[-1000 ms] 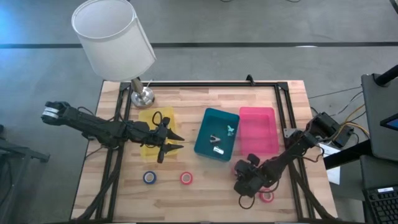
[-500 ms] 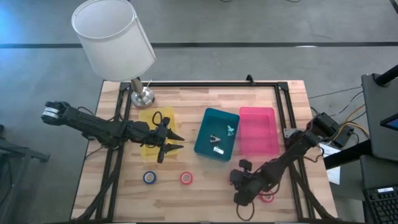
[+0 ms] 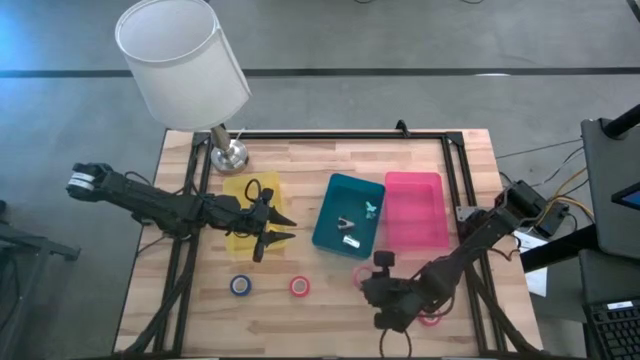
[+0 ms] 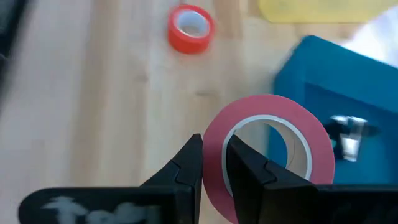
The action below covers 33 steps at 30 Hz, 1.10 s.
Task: Pick and place Stapler, Stapler remover, tape
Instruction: Put the pink tape into the pink bin
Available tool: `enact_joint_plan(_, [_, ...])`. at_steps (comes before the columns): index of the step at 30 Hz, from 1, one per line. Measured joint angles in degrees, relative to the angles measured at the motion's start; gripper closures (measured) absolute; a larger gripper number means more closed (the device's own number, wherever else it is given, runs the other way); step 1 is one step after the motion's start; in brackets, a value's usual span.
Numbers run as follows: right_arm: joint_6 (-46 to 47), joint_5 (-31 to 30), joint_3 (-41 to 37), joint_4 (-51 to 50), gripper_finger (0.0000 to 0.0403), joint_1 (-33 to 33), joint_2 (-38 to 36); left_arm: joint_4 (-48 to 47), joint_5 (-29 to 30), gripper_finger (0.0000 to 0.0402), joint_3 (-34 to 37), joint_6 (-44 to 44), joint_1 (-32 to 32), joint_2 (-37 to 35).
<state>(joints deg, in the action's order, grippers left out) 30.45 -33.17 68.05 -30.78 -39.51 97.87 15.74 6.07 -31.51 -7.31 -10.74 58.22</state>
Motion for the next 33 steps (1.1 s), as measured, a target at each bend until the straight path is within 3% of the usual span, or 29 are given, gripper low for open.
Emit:
enact_joint_plan(5, [7.43,-8.12,-2.05,-10.93,0.0349,0.20,-1.71,0.01,0.00,0.0261,0.00,-0.33,0.00,0.00])
enact_joint_plan(10, [29.08,-16.25,-5.25,-26.57,0.0349,0.20,-6.37,0.05,0.00,0.0261,0.00,-0.70,-0.01,0.00])
enact_joint_plan(14, [45.93,-21.33,-10.61,-33.42,0.0349,1.10,-11.65,0.16,0.00,0.0261,0.00,-1.60,0.00,0.00])
enact_joint_plan(25, [71.18,-19.61,-30.29,-28.93,0.0349,11.97,-24.94,0.14,2.48,0.0261,0.00,-3.21,0.00,0.00])
enact_joint_plan(33, [61.38,-9.38,-36.08,-13.34,0.0349,21.96,-29.04,0.12,3.04,0.0261,0.00,-3.21,-0.02,0.00])
